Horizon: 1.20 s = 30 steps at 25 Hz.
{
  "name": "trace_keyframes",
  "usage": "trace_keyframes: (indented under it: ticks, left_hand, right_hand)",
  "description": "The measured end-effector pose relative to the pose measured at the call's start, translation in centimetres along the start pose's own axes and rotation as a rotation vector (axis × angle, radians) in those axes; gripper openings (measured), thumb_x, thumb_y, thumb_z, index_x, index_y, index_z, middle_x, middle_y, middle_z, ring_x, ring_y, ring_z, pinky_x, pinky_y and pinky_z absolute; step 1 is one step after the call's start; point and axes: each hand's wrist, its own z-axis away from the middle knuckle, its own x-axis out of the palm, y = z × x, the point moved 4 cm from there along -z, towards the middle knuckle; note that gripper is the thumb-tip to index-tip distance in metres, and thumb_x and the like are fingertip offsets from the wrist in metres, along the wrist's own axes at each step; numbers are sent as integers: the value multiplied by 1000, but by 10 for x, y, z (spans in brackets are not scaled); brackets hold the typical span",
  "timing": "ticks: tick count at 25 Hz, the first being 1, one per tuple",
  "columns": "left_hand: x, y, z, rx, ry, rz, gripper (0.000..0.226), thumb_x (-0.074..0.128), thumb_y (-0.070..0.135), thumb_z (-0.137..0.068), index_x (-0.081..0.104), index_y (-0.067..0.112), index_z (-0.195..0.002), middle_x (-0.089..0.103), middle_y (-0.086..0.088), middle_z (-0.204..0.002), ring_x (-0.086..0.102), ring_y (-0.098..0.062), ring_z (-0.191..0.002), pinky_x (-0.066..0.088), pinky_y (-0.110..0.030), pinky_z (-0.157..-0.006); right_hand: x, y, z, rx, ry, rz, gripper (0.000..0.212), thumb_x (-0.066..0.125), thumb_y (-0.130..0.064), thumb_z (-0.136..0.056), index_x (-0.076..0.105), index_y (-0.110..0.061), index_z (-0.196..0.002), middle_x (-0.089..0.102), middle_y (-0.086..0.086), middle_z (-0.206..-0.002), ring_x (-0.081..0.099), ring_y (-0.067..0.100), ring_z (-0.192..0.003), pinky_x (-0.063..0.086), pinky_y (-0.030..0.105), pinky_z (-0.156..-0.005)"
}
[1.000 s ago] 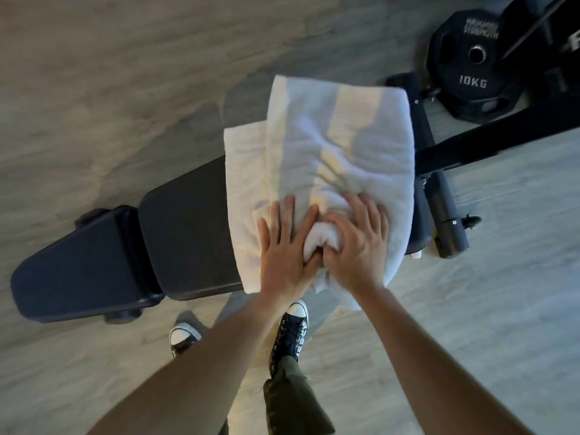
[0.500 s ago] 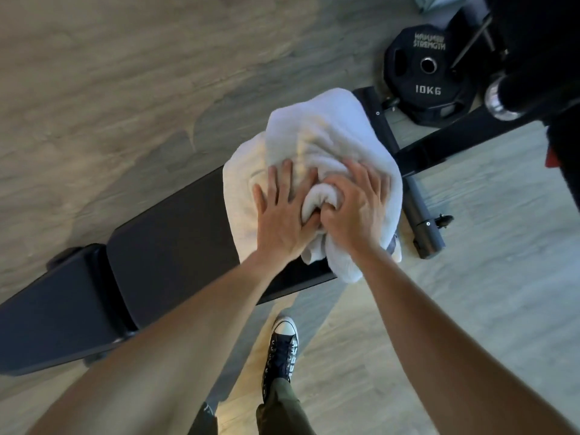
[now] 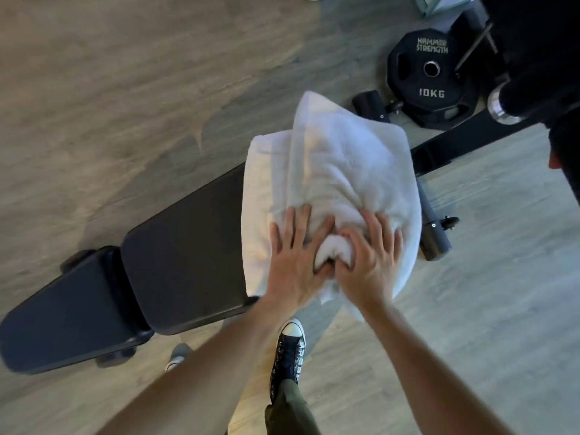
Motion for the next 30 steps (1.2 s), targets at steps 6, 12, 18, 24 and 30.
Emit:
trace_keyframes:
  ticks: [6,12,18,24,30]
  left_hand:
    - [15,-64,72,-54,25,-27,76,21,75,-98,10,40,-164,-1,0,-175,-2,-29,-161,16,-61,-125]
    - [7,-171,142,-468,98,39,82,27,69,-96,6,31,-165,-4,-3,-174,-3,-30,-161,10,-56,-128]
    - [-41,-259,155,-681,141,216,75,42,54,-100,9,33,-164,6,-4,-174,3,-28,-160,17,-57,-127]
    - [-62,-248,172,-611,99,197,96,67,48,-92,9,24,-164,11,-8,-173,12,-29,-159,28,-58,-123]
    - [-67,-266,180,-655,167,152,72,78,25,-84,42,19,-146,51,-7,-133,54,-30,-121,52,-42,-83]
  right_hand:
    - [39,-51,46,-101,-189,45,40,69,-27,-70,68,-26,-110,47,10,-155,30,44,-149,20,67,-119]
    - [123,-172,35,-554,-650,175,55,75,-35,-79,58,-31,-132,10,11,-172,-8,46,-156,-8,66,-124]
    - [185,-277,4,-777,-865,228,45,60,-37,-94,54,-33,-138,10,9,-171,-6,41,-157,-5,57,-127]
    - [147,-251,47,-585,-523,133,76,75,-37,-86,39,-21,-150,26,22,-164,21,42,-154,15,55,-127]
    - [144,-246,42,-600,-433,295,72,78,-23,-83,40,-19,-144,55,6,-137,55,28,-120,46,44,-102]
